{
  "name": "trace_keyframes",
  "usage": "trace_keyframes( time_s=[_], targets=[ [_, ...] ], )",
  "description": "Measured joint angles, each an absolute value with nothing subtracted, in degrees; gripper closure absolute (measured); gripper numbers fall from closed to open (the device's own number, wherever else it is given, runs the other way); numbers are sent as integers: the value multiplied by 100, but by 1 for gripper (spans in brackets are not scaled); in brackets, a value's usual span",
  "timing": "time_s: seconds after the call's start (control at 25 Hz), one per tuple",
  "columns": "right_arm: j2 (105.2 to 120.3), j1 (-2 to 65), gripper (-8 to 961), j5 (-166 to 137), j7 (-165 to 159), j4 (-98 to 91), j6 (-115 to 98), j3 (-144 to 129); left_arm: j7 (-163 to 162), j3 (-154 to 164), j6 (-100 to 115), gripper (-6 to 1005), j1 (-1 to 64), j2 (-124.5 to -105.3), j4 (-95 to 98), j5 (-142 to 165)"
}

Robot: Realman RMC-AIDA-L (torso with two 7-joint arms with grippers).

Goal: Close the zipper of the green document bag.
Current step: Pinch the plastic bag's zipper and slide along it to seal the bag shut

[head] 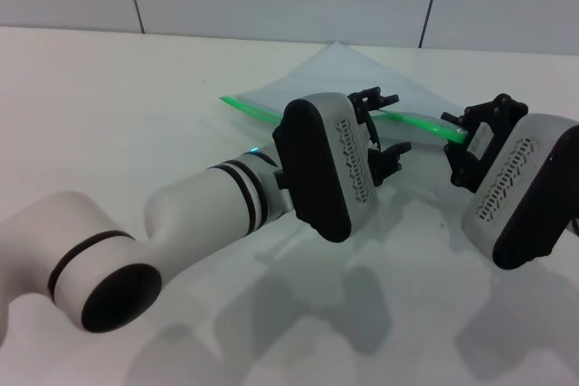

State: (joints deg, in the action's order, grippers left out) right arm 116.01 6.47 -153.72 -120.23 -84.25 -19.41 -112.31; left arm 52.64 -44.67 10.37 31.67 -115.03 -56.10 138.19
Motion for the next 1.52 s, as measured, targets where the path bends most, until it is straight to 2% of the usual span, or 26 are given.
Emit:
trace_keyframes(
  time_s=[0.24,0.48,0.64,1.52],
  targets=[
    [11601,659,863,-15372,-12023,-8381,-1936,-11233,5263,-4463,1030,389,3190,-11548,-5592,13823],
    [11601,674,860,-15372,-12025,-8356,-1949,-11253,5283,-4465,1034,385,3174,-11556,-5590,13825],
    [11602,684,858,-15372,-12030,-8306,-1959,-11257,5291,-4489,1043,486,3103,-11557,-5625,13829],
    [11601,772,847,-15372,-12050,-8214,-1979,-11184,5492,-4515,1125,567,2867,-11552,-5853,13807]
  ],
)
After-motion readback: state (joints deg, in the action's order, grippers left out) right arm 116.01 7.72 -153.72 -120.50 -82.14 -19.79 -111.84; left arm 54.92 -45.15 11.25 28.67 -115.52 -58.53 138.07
